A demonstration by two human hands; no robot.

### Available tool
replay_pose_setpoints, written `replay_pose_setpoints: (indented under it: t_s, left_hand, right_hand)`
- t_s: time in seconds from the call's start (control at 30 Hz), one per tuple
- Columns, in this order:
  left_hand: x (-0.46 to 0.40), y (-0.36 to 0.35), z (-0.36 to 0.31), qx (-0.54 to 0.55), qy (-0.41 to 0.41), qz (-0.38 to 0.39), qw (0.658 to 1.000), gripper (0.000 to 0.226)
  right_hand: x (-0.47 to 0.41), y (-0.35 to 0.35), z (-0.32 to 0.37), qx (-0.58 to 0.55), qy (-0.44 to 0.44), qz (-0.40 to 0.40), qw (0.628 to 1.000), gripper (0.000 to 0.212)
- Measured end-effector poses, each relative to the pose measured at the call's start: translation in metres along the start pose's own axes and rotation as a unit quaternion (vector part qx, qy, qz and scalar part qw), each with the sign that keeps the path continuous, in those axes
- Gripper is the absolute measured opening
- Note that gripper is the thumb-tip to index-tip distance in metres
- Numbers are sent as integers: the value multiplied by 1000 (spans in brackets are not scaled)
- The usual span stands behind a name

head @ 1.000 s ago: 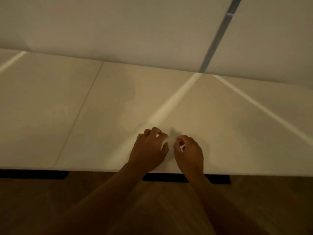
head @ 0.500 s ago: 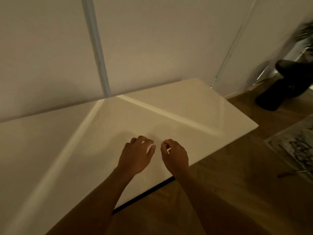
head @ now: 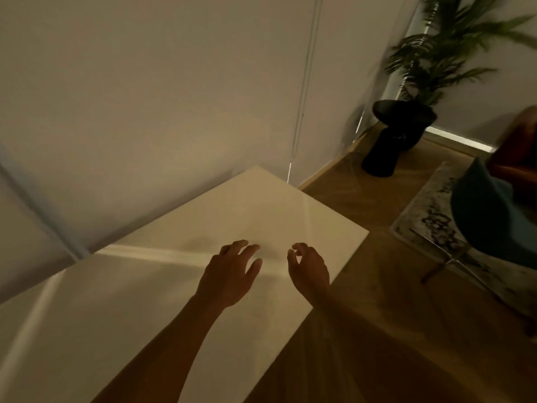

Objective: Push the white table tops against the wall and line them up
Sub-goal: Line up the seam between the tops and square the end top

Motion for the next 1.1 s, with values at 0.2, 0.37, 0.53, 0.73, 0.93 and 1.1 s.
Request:
replay_pose_setpoints:
  t_s: [0.2, 0.37, 0.53, 0.73, 0.93, 1.1]
  left_hand:
    - [-76, -32, 2, -11, -40, 48, 998, 71]
    - [-146, -57, 4, -11, -59, 73, 996, 55]
    - [-218, -83, 8, -23, -72, 74, 994, 61]
    - [-335, -123, -2, -36, -107, 91, 989, 50]
    - [-424, -174, -16, -42, -149, 105, 982, 48]
    - [-482, -212, -11, -50, -188, 122, 973, 45]
  right_hand:
    - [-66, -2, -24, -8, -54, -34, 998, 32]
    - [-129, -10, -46, 3, -96, -64, 993, 33]
    - [-195, -26, -70, 30, -138, -81, 987, 37]
    - [-280, -49, -97, 41, -181, -78, 979, 45]
    - [-348, -77, -115, 117, -185, -86, 972, 45]
    - [-383, -99, -135, 192, -216, -49, 956, 52]
Point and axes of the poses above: each hand's wrist, its own x-axis away from the middle knuckle, its own y-axis out of the back of the hand, z = x × y, the point moved 5 cm from there along -x, towards the middle knuckle, and after that the axes turned 1 degree about -y, right-handed, at the moved point
